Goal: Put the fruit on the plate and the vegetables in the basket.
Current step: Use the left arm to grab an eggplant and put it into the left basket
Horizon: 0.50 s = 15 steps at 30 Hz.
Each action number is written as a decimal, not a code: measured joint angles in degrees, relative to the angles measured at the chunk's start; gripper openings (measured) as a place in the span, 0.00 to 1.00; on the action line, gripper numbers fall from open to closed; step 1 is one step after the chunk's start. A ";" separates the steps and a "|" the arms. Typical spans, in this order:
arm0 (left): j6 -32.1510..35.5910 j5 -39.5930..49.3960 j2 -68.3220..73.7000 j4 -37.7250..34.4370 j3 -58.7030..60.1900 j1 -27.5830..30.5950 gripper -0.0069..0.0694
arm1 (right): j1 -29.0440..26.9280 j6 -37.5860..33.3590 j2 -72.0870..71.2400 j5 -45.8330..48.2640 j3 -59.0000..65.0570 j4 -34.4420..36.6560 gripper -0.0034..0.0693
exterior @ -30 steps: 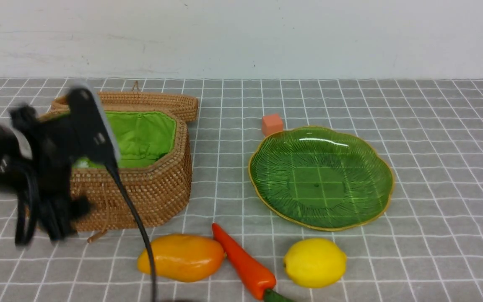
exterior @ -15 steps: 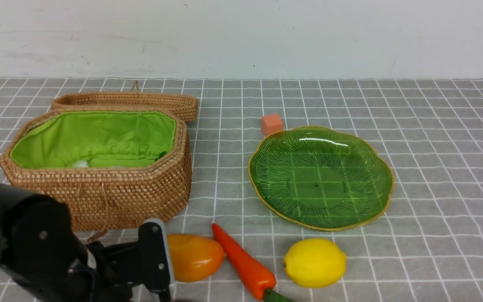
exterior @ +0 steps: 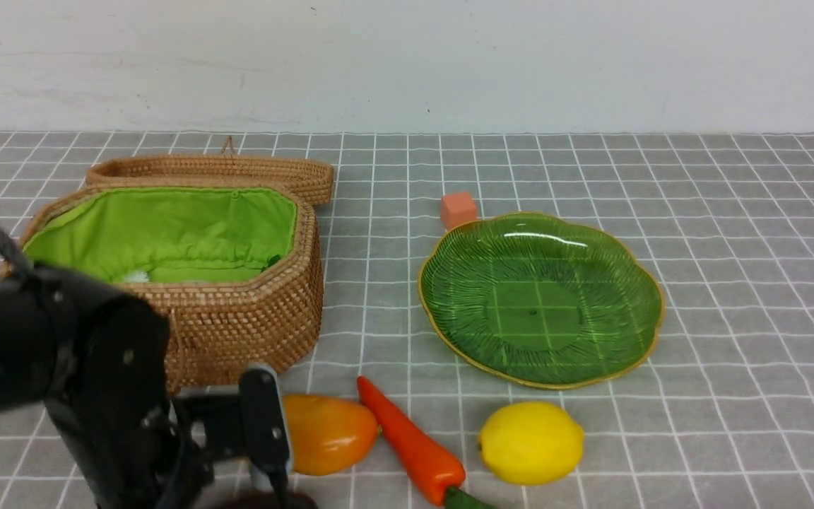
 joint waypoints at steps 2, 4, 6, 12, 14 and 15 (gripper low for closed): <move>-3.06 3.16 -1.37 5.85 -3.81 0.00 0.48 | 0.00 0.00 0.00 0.00 0.00 0.00 0.38; -5.30 3.97 -2.98 10.71 -6.47 0.00 0.48 | 0.00 0.00 0.00 0.00 0.00 0.00 0.38; -7.48 3.61 -4.38 15.06 -8.35 0.00 0.48 | 0.00 0.00 0.00 0.00 0.00 0.00 0.38; -19.69 -13.88 -6.39 39.43 -13.45 2.87 0.48 | 0.00 0.00 0.00 0.00 0.00 0.00 0.38; -22.04 -19.00 -6.01 42.30 -13.47 4.90 0.48 | 0.00 0.00 0.00 0.00 0.00 0.00 0.38; -23.34 -21.98 -5.60 43.69 -13.47 6.39 0.48 | 0.00 0.00 0.00 0.00 0.00 0.00 0.38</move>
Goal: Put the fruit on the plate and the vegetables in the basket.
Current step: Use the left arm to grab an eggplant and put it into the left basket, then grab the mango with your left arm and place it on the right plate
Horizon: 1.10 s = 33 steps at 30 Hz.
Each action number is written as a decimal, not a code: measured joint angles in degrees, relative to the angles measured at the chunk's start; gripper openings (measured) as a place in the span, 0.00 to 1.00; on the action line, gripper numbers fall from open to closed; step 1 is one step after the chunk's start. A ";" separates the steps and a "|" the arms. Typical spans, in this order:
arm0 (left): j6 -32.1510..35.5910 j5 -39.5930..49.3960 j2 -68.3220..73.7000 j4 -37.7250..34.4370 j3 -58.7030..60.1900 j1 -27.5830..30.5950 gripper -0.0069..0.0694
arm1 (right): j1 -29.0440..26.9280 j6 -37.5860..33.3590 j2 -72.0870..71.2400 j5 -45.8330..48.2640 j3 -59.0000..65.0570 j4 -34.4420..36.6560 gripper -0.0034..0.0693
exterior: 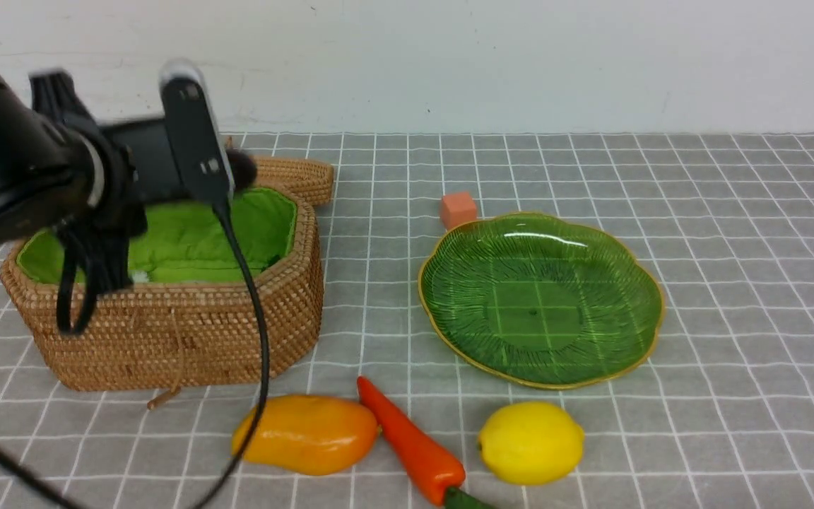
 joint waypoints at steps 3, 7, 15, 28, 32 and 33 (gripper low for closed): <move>-1.87 -7.50 2.13 2.19 0.00 4.63 0.48 | 0.00 0.00 0.00 0.00 0.00 -0.06 0.38; -2.04 -10.39 5.63 2.03 0.00 8.13 0.48 | 0.00 0.00 0.00 0.00 0.00 0.01 0.38; -2.25 -11.78 9.15 -5.28 2.07 8.41 0.50 | 0.00 0.00 0.00 0.00 0.00 -0.04 0.38; -2.25 -9.92 -1.95 -10.76 5.80 8.26 0.93 | 0.00 0.00 0.00 0.00 0.00 -0.04 0.38; -1.37 -3.15 -5.11 -23.79 5.80 6.01 0.86 | 0.00 0.00 0.00 0.00 0.00 -0.04 0.38; 1.66 2.33 -5.77 -31.21 5.80 3.32 0.82 | 0.00 0.00 0.00 0.00 0.00 -0.04 0.38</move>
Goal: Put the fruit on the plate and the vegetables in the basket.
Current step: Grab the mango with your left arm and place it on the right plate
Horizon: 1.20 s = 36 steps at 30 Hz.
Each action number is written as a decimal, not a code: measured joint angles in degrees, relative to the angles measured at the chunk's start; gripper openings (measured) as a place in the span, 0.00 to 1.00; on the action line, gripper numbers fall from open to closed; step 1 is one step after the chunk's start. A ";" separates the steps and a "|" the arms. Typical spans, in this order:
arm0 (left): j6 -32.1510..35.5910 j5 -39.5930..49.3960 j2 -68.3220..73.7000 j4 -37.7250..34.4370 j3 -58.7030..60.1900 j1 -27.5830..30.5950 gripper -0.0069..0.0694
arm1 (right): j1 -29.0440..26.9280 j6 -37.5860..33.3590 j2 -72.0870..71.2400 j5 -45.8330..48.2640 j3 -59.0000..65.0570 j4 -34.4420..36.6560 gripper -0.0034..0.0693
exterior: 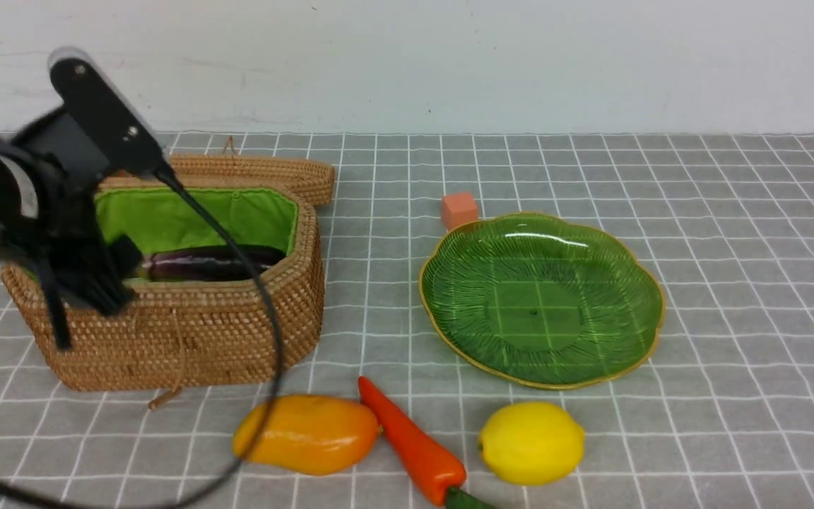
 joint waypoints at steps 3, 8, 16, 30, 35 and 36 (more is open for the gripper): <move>7.90 8.85 0.77 -9.39 0.00 -3.44 0.77 | 0.00 0.00 0.00 0.00 0.00 0.00 0.38; 21.50 15.23 5.41 -16.75 0.00 -9.17 0.73 | 0.00 0.00 0.00 0.00 0.00 0.00 0.38; 27.27 0.73 13.90 -14.41 0.00 -14.29 0.76 | 0.00 0.00 0.00 0.00 0.00 0.05 0.38; 27.38 2.04 22.82 -14.41 -0.30 -14.49 0.74 | 0.00 0.00 0.00 -0.02 0.00 -0.01 0.38; 27.20 5.31 22.82 -14.47 -1.18 -14.49 0.74 | 0.00 0.00 0.00 -0.02 0.00 -0.01 0.38; 26.94 6.69 22.82 -14.47 -1.67 -14.49 0.74 | 0.00 0.00 0.00 -0.02 0.00 -0.01 0.38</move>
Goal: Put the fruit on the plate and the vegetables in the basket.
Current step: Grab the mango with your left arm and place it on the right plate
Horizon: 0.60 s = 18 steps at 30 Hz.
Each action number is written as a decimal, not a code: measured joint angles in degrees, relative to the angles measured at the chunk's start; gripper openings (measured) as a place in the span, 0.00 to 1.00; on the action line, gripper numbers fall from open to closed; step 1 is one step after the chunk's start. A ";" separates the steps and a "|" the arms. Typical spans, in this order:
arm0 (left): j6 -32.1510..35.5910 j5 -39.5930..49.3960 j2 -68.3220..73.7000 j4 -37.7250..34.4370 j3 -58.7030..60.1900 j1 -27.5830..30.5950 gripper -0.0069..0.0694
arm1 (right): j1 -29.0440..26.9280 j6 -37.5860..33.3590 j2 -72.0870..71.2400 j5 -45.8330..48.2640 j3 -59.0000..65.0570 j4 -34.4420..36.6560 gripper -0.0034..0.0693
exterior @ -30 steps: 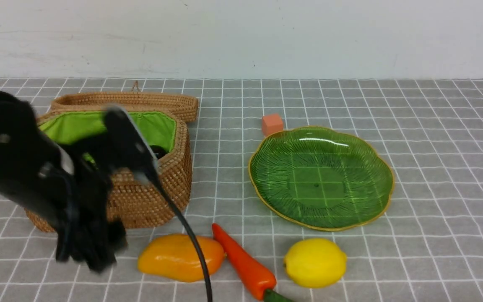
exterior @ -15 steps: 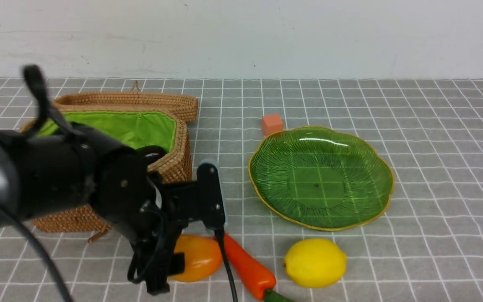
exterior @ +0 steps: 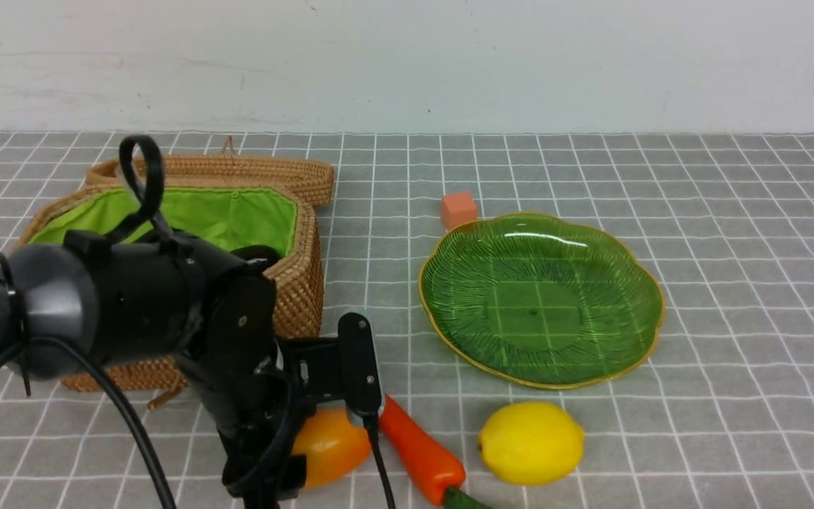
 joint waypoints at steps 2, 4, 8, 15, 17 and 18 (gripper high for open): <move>-0.64 2.53 -0.06 0.05 -0.93 0.00 0.74 | 0.00 0.00 0.00 0.00 0.00 0.00 0.38; -1.34 5.83 -0.77 0.05 -2.70 0.00 0.74 | 0.00 0.00 0.00 0.00 0.00 0.00 0.38; -3.16 10.42 -4.58 -2.79 -7.67 0.00 0.74 | 0.00 0.00 0.00 0.00 0.00 0.00 0.38; -7.78 0.31 -6.45 -30.48 -16.20 0.14 0.74 | 0.00 0.00 0.00 0.00 0.00 0.00 0.38; -6.37 -4.47 -3.96 -39.45 -19.58 0.14 0.74 | 0.00 0.00 0.00 0.00 0.00 0.00 0.38; -5.57 -5.42 -2.58 -41.57 -20.67 0.14 0.74 | 0.00 0.00 0.00 0.00 0.00 0.00 0.38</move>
